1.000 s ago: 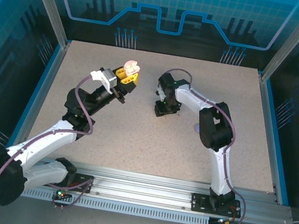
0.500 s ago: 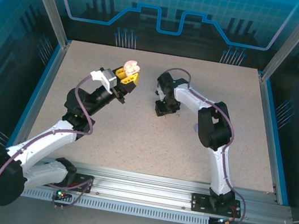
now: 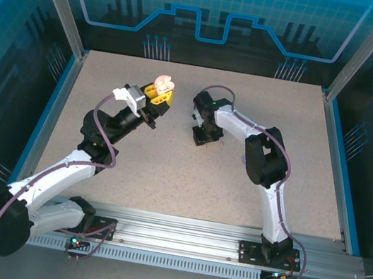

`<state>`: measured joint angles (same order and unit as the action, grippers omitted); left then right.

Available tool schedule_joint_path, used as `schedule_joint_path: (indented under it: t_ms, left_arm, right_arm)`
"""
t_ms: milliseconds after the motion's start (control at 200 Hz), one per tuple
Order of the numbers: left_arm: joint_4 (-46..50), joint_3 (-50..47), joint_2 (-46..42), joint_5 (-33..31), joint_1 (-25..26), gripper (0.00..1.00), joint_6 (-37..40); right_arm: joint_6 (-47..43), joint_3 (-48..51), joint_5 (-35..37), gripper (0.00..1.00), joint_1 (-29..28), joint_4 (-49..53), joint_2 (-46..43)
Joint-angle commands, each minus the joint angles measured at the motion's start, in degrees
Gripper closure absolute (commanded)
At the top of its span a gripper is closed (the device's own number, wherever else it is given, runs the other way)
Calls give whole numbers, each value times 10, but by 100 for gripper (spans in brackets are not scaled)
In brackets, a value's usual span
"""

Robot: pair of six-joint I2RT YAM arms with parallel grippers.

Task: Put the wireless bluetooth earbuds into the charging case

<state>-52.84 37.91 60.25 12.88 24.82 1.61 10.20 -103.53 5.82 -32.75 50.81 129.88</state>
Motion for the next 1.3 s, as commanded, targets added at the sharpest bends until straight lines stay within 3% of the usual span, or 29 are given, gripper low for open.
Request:
schedule_joint_path:
  t_ms: [0,395,640,1296]
  left_arm:
    - [-15,14,-15,8,2,100,0]
    - [-14,12,-16,7,3,100,2]
    - [-12,13,-16,8,3,100,2]
    - [1,6,-14,19,12,100,12]
  right_arm:
    - [-3,2,0,63,-11,18,7]
    - [8,25,-18,80,-11,4,-11]
    - [21,36,-20,85,-10,-4,-39]
    - [79,120,-13,89,-9,-77,-292]
